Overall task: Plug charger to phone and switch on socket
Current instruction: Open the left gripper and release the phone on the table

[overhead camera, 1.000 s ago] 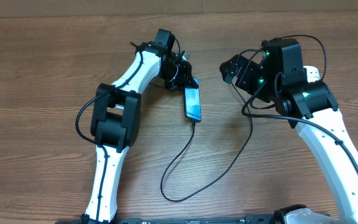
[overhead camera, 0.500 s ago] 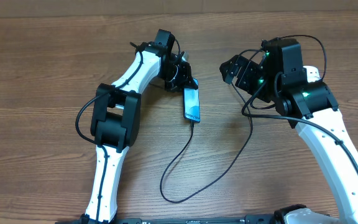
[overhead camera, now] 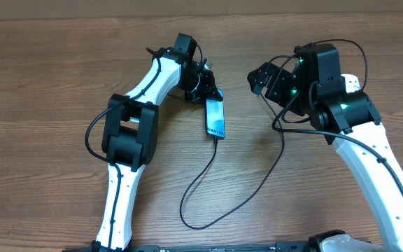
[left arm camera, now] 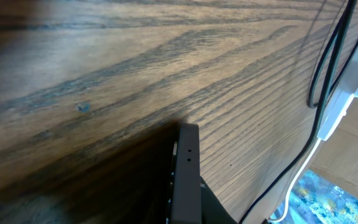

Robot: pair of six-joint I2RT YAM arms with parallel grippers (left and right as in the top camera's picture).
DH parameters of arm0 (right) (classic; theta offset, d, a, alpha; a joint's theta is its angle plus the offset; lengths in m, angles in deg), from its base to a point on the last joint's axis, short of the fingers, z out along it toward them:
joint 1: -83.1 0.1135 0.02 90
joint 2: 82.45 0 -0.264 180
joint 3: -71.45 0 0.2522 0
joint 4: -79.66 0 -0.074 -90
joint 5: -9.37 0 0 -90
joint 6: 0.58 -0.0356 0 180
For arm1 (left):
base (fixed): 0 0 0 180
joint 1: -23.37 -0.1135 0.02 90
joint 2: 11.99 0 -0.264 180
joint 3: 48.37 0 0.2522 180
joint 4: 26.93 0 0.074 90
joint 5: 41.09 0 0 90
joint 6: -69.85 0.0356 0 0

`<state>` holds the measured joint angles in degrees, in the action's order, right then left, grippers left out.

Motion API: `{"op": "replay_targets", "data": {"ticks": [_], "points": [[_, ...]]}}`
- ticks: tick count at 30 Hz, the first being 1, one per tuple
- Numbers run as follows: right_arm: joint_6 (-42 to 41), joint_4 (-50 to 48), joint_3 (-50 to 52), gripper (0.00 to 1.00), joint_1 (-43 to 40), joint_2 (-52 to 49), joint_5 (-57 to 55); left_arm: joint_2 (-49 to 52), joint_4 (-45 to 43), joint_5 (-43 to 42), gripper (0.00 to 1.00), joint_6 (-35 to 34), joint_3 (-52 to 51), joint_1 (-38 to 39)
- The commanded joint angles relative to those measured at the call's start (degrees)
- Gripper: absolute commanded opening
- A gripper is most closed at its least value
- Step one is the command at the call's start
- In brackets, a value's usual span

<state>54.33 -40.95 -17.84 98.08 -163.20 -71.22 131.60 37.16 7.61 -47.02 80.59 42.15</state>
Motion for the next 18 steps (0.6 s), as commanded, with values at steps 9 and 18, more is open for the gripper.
{"op": "replay_targets", "data": {"ticks": [9,18], "points": [[0.5,-0.17,0.2,1.0,-0.15,-0.2,-0.79,-0.44,0.85,2.82,0.24,-0.59,-1.2,0.48],[0.48,0.02,0.2,1.0,-0.15,-0.2,-0.76,-0.44,1.6,3.02,0.31,-0.55,-1.2,0.48]]}}
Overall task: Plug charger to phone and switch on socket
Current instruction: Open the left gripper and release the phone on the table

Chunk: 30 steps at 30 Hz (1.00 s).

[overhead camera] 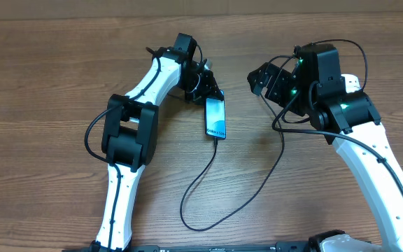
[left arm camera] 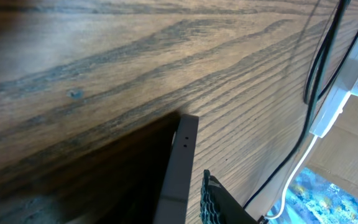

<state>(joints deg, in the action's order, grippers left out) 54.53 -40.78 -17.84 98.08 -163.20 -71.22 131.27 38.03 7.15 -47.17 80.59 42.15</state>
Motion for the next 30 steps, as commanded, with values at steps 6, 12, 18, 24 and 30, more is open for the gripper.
{"op": "replay_targets", "data": {"ticks": [6,12,18,24,30], "points": [[0.31,0.04,0.2,1.0,-0.15,-0.2,-0.76,-0.11,1.44,4.76,0.38,-0.39,-1.2,0.48],[0.28,0.11,0.2,1.0,-0.15,-0.2,-0.76,-0.11,1.86,4.81,0.45,-0.39,-1.2,0.48],[0.31,0.48,0.2,1.0,-0.15,-0.2,-0.79,-0.11,2.73,5.86,0.54,-0.39,-1.2,0.48],[0.31,0.66,0.2,1.0,-0.15,-0.2,-0.79,-0.11,3.89,6.43,0.64,-0.17,-1.2,0.48],[0.28,0.72,0.2,1.0,-0.15,-0.2,-0.79,-0.11,4.98,7.34,0.85,0.02,-1.2,0.48]]}}
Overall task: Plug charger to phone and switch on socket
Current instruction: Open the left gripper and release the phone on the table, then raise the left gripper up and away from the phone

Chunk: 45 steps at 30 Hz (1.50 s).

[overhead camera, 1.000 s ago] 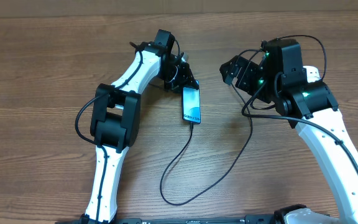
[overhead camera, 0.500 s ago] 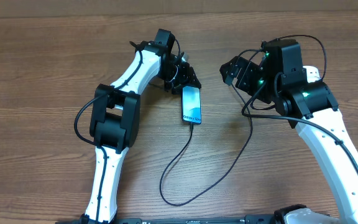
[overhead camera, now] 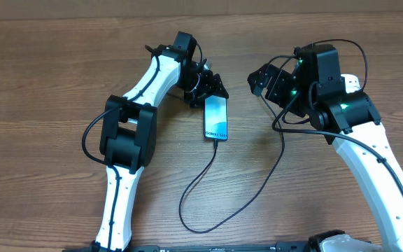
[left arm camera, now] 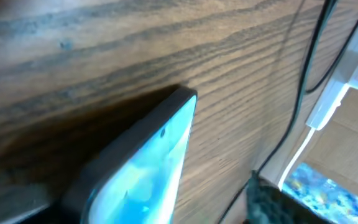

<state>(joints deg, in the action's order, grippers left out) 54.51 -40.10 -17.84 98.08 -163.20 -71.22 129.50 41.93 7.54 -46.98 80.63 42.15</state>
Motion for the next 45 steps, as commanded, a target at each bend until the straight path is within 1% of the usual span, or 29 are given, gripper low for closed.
{"op": "replay_targets", "data": {"ticks": [1,2,3,8,11,19,23,29,35,39,45], "points": [[0.33,0.17,0.2,1.0,-0.15,-0.2,-0.79,1.66,1.27,6.91,0.91,-0.17,-1.25,0.46],[0.31,0.24,0.2,1.0,-0.15,-0.2,-0.81,1.66,1.42,6.91,0.96,-0.17,-1.25,0.46],[0.31,0.35,0.2,1.0,-0.15,-0.2,-0.79,1.66,1.49,6.91,0.97,-0.17,-1.25,0.46],[0.33,0.42,0.2,1.0,-0.15,-0.2,-0.79,1.66,1.49,6.95,0.98,-0.17,-1.25,0.37],[0.33,0.44,0.2,1.0,-0.15,-0.2,-0.79,1.66,1.7,7.52,1.0,-0.17,-1.25,0.37],[0.35,0.81,0.2,1.0,-0.15,-0.2,-0.81,1.66,3.65,9.29,1.0,-0.2,-1.25,-0.33],[0.55,1.25,0.2,1.0,-0.15,-0.2,-0.83,1.6,6.49,11.28,1.0,-0.2,-0.5,-1.75],[0.74,1.44,0.2,1.0,-0.15,-0.2,-0.87,-0.13,14.86,18.91,1.0,1.36,4.48,-4.72],[0.72,1.4,0.2,1.0,-0.17,-0.22,-0.87,-5.75,24.17,31.21,1.0,1.55,12.87,-5.25],[0.7,1.42,0.2,1.0,-0.15,-0.35,-0.85,-11.87,29.31,36.83,1.0,1.53,17.31,-3.63],[0.7,1.81,0.2,1.0,-0.15,-0.39,-0.83,-21.9,33.62,37.53,1.0,1.55,18.01,0.42]]}}
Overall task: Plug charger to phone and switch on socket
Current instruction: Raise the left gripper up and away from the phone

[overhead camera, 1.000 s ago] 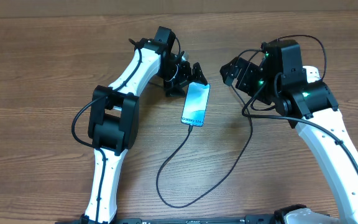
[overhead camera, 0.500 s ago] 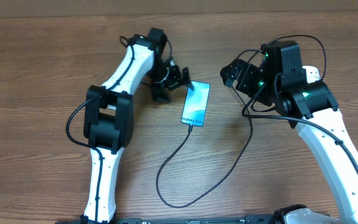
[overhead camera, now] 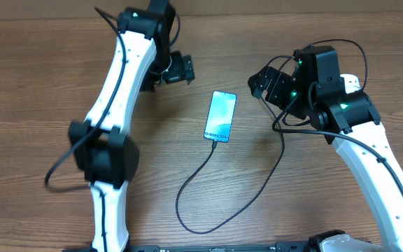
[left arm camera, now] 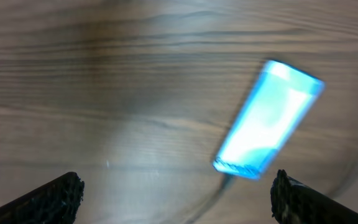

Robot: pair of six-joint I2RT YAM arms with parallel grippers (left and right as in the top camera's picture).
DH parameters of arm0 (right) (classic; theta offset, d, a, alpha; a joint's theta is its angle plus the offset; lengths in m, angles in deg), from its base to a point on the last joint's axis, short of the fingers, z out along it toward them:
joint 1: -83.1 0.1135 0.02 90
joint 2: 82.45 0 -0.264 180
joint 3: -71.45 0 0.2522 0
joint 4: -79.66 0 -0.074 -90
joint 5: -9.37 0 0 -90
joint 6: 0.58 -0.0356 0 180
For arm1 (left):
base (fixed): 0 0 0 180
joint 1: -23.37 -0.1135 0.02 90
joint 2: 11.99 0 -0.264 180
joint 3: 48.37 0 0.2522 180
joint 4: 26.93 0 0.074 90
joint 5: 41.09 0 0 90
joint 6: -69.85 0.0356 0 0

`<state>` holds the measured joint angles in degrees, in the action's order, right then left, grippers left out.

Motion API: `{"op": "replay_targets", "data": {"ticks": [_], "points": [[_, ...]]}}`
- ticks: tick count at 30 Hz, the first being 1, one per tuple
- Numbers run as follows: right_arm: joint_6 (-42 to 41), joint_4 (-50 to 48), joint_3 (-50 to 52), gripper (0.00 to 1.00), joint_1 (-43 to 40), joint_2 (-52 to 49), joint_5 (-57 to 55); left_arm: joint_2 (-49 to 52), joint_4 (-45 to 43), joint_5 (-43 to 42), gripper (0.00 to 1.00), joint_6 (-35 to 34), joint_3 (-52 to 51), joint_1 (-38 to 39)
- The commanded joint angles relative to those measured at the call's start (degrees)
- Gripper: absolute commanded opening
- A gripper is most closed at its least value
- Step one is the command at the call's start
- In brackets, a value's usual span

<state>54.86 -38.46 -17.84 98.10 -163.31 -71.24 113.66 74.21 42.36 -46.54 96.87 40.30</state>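
The phone lies flat on the wooden table with its screen lit, its top end tilted a little to the right. The black charger cable sits in the phone's bottom end, loops toward the front edge and runs up under the right arm. My left gripper hangs open and empty, up and to the left of the phone. In the left wrist view the phone is a blurred blue glow between the spread fingertips. My right gripper hovers right of the phone and looks open. The white socket strip is mostly hidden behind the right arm.
The left arm reaches across the back left of the table. The right arm fills the right side. The cable's loop lies near the front edge. Bare wood surrounds the phone.
My left gripper was down at the phone's top end. Now it is open, higher and further left, clear of the phone. The phone's top has swung slightly right. The right arm is unchanged.
My left gripper stayed low at the phone's top end through the first two moments, with the cable in the phone. Then the lit screen faced the wrist camera at close range. Now the phone lies free and the gripper is away from it.
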Motion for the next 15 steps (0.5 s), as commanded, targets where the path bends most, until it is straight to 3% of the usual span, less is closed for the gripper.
{"op": "replay_targets", "data": {"ticks": [1,15], "points": [[0.37,0.33,0.2,1.0,-0.17,-0.28,-0.81,-7.41,2.12,2.71,1.0,1.09,1.77,2.93],[0.35,1.07,0.2,1.0,-0.17,-0.28,-0.79,-11.56,4.24,2.69,0.99,1.09,1.75,5.18]]}}
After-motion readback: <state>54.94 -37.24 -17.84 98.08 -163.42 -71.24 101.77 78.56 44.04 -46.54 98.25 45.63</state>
